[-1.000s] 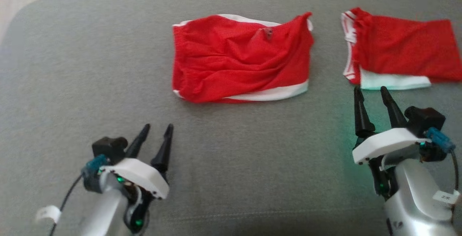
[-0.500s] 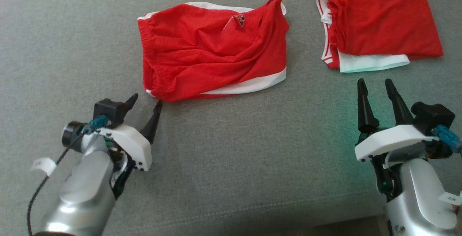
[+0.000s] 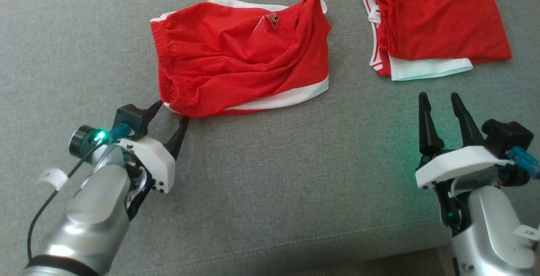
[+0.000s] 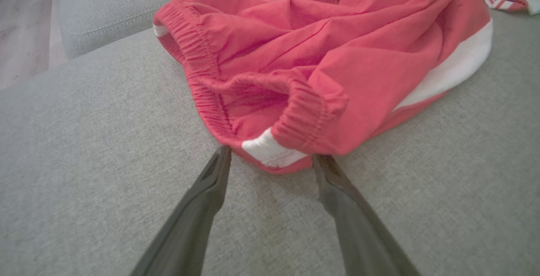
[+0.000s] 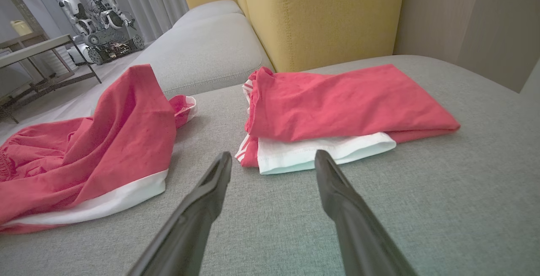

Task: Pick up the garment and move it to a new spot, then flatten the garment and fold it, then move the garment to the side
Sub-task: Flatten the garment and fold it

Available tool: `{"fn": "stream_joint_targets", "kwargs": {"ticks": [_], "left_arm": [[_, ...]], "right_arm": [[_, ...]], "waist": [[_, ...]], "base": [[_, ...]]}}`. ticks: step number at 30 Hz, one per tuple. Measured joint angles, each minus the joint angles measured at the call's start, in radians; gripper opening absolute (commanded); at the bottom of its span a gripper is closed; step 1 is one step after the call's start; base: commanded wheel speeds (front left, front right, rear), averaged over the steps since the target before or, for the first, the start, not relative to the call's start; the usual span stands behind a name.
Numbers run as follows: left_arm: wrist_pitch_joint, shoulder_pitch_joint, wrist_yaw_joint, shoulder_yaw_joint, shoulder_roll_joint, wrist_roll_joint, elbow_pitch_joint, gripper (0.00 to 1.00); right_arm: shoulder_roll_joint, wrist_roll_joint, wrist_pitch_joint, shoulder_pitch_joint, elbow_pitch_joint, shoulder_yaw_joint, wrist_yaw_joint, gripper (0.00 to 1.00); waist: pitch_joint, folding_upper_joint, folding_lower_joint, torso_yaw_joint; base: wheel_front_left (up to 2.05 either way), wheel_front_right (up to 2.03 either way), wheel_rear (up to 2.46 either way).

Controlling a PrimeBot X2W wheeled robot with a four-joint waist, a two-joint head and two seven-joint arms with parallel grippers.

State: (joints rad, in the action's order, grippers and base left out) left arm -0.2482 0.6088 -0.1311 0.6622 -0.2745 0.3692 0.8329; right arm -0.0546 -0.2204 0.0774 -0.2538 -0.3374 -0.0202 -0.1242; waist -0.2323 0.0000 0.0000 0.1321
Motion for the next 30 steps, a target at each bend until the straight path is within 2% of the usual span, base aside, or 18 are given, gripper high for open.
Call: {"fn": "stream_joint_targets", "kwargs": {"ticks": [5, 8, 15, 16, 17, 18, 22, 30], "left_arm": [[0.0, 0.019, 0.001, 0.005, -0.015, 0.003, -0.016, 1.0], [-0.001, 0.023, 0.017, 0.001, -0.021, -0.014, -0.039, 1.0], [-0.001, 0.022, 0.011, 0.008, -0.022, -0.026, -0.049, 1.0], [-0.001, 0.022, 0.011, 0.009, -0.022, -0.026, -0.055, 0.49], [-0.001, 0.022, 0.01, 0.011, -0.022, -0.026, -0.058, 0.06], [-0.001, 0.022, 0.008, 0.011, -0.022, -0.026, -0.061, 0.0], [-0.001, 0.022, 0.007, 0.0, -0.02, -0.01, -0.077, 0.0], [-0.001, 0.002, 0.019, -0.134, -0.001, 0.099, -0.085, 0.0]], "right_arm": [[0.001, 0.0, 0.0, 0.0, -0.012, 0.0, 0.0, 1.0], [0.001, 0.0, 0.0, 0.0, -0.015, 0.0, 0.0, 1.0], [0.001, -0.008, 0.0, 0.0, -0.02, 0.0, 0.0, 1.0], [0.001, -0.008, 0.0, 0.0, -0.021, 0.0, 0.0, 1.0], [0.001, -0.008, 0.0, 0.0, -0.022, 0.0, 0.0, 1.0], [0.001, -0.008, 0.0, 0.0, -0.024, 0.0, 0.0, 1.0], [0.001, -0.008, -0.002, 0.0, -0.033, 0.001, 0.0, 1.0], [0.002, -0.007, -0.016, -0.001, -0.048, 0.036, 0.0, 1.0]], "waist": [[-0.001, 0.0, 0.0, 0.002], [-0.001, 0.0, 0.0, 0.002], [-0.001, 0.0, 0.0, 0.002], [-0.002, 0.0, 0.0, 0.001], [-0.002, 0.0, 0.0, 0.001], [-0.002, 0.0, 0.0, 0.0], [-0.001, 0.0, 0.0, -0.007], [0.009, 0.0, 0.0, -0.052]], "base": [[0.0, 0.0, 0.0], [0.0, 0.0, 0.0], [0.0, 0.0, 0.0], [0.0, 0.0, 0.0], [0.0, 0.0, 0.0], [0.0, 0.0, 0.0], [0.0, 0.0, 0.0], [0.0, 0.0, 0.0]]}}
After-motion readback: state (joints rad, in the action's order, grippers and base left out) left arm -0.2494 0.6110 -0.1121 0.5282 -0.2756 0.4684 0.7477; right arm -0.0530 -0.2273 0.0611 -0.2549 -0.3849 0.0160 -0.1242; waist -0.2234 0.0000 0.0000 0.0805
